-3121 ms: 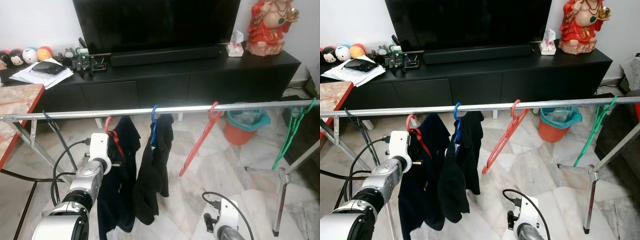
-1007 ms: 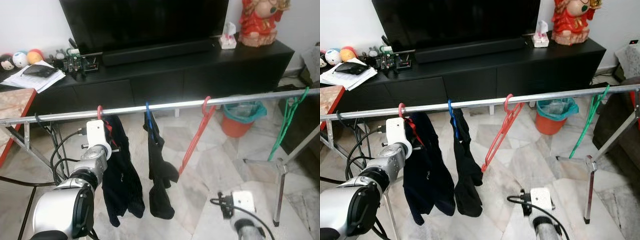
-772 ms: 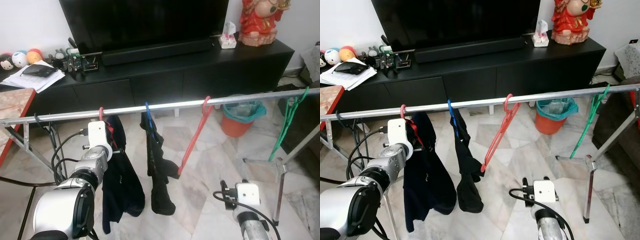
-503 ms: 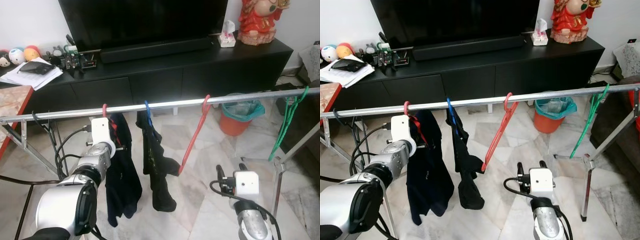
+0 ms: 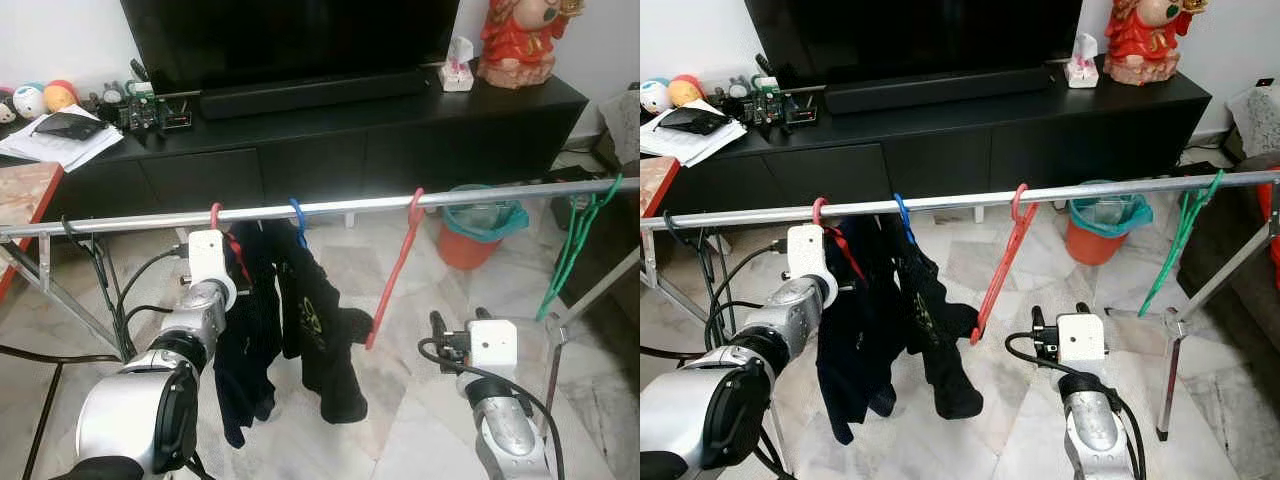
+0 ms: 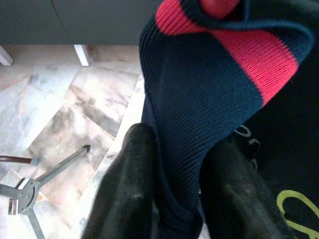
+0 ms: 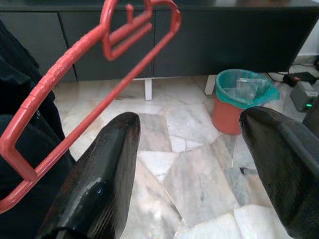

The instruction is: Hang hanger

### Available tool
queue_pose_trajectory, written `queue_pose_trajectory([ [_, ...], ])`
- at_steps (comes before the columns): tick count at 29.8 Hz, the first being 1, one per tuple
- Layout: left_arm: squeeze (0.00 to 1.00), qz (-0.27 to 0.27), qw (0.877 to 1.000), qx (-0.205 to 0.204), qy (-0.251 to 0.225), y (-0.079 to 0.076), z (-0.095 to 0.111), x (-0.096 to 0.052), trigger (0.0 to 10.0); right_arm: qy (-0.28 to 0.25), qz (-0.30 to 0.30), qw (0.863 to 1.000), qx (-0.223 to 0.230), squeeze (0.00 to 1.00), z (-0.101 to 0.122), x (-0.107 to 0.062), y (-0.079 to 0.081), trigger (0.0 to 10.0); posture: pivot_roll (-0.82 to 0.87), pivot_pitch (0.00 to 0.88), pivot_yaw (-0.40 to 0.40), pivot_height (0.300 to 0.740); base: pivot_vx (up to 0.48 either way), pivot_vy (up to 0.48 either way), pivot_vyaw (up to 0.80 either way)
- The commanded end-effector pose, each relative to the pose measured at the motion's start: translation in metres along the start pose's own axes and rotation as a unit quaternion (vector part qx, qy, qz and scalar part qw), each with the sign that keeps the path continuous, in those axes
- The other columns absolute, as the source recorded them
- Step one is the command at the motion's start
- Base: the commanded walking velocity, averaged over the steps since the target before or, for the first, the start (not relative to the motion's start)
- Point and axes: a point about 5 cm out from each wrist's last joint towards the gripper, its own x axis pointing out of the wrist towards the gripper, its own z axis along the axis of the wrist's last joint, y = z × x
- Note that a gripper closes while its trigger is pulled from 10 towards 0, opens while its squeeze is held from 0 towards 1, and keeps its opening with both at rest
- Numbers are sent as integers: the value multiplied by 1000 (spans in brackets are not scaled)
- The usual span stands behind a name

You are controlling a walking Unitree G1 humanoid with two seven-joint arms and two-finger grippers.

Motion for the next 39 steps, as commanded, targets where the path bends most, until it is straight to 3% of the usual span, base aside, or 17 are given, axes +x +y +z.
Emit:
queue_pose_trajectory([
  [1, 1000, 2, 1000, 4, -11, 5, 2, 0, 10000, -1, -2, 1000, 6, 0, 4, 0, -2, 10000, -78, 38, 35, 740, 0, 0, 0],
  [6, 1000, -15, 999, 6, -43, 2, 10, -1, 10000, 5, -2, 1000, 10, 0, 2, 2, 1, 10000, -67, 28, 33, 740, 0, 0, 0],
  [19, 1000, -33, 996, 38, -72, 5, 2, -8, 10000, 14, 2, 1000, 22, 0, -2, 11, 10, 10000, -43, 0, 34, 740, 0, 0, 0],
  [21, 1000, -39, 995, 40, -87, 7, 3, -11, 10000, 18, 2, 1000, 25, 0, -4, 14, 11, 10000, -38, 0, 35, 740, 0, 0, 0],
  [22, 1000, -48, 991, 46, -115, 10, 4, -19, 10000, 29, 3, 999, 32, 0, -10, 17, 13, 10000, -26, 0, 28, 740, 0, 0, 0],
  [27, 1000, -50, 986, 35, -154, 24, 3, -40, 10000, 45, -5, 998, 39, 0, -18, 24, 15, 10000, -12, 0, 21, 740, 0, 0, 0],
  [28, 918, -52, 985, 39, -158, 26, 1, -44, 10000, 47, -5, 998, 37, 0, -19, 26, 15, 10000, -9, 0, 20, 740, 0, 0, 0],
  [29, 0, -62, 982, 54, -168, 28, -3, -58, 10000, 52, -4, 998, 35, 0, -21, 29, 16, 10000, -2, 0, 16, 740, 0, 0, 0],
  [32, 0, -78, 978, 90, -170, 34, -17, -77, 10000, 64, -15, 997, 37, 0, -25, 34, 15, 10000, 1, 0, 15, 740, 0, 0, 0],
  [33, 0, -78, 978, 90, -170, 34, -17, -77, 10000, 64, -15, 997, 37, 0, -25, 34, 15, 10000, 1, 0, 15, 740, 0, 0, 0],
  [36, 0, -69, 985, 112, -115, 56, -54, -98, 10000, 99, -32, 994, 37, 0, -39, 34, 13, 10000, 1, 0, 12, 740, 0, 0, 0],
  [37, 0, -69, 985, 112, -115, 56, -54, -98, 10000, 99, -32, 994, 37, 0, -39, 34, 13, 10000, 1, 0, 12, 740, 0, 0, 0],
  [39, 0, -56, 988, 126, -67, 70, -78, -103, 10000, 143, -38, 989, 20, 0, -53, 30, 12, 10000, 5, 0, 8, 740, 0, 0, 0],
])
